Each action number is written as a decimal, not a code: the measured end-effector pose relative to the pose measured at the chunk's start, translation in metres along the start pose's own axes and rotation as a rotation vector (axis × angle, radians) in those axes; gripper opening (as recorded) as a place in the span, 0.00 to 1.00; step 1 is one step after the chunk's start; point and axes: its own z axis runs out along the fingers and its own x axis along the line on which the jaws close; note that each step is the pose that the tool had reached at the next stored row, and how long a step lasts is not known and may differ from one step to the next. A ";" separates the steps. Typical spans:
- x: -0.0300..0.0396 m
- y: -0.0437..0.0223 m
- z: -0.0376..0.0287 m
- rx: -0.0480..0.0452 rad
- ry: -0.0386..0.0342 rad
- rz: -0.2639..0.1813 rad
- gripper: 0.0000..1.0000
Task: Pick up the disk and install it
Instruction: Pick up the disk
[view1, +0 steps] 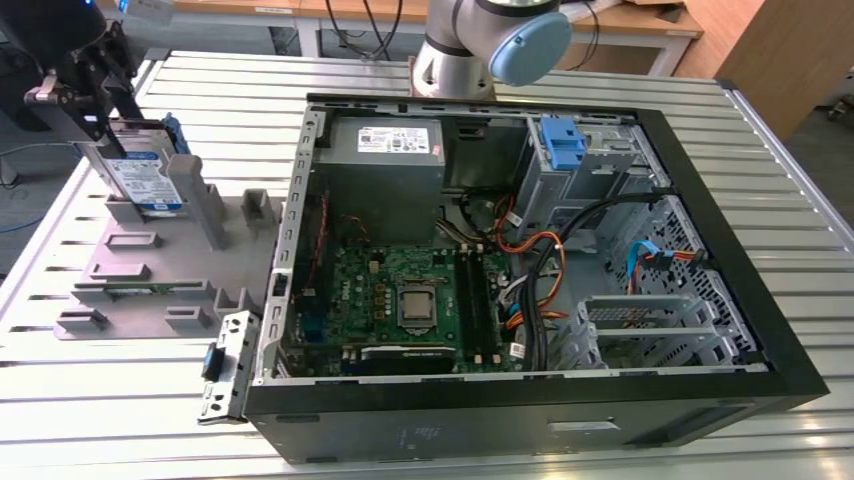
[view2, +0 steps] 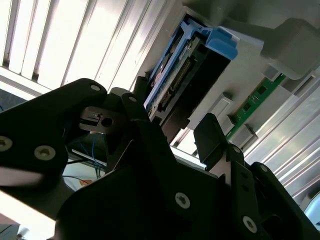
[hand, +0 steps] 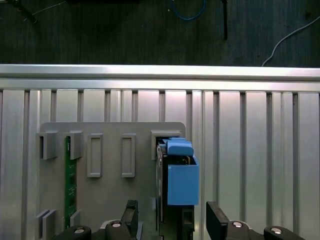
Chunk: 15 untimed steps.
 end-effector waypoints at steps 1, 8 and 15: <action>0.0000 0.0000 0.0000 0.0000 0.0000 0.000 0.64; 0.0000 0.0000 -0.0001 -0.0001 0.0001 0.000 0.57; 0.0000 0.0000 -0.0001 -0.0001 0.0001 0.000 0.39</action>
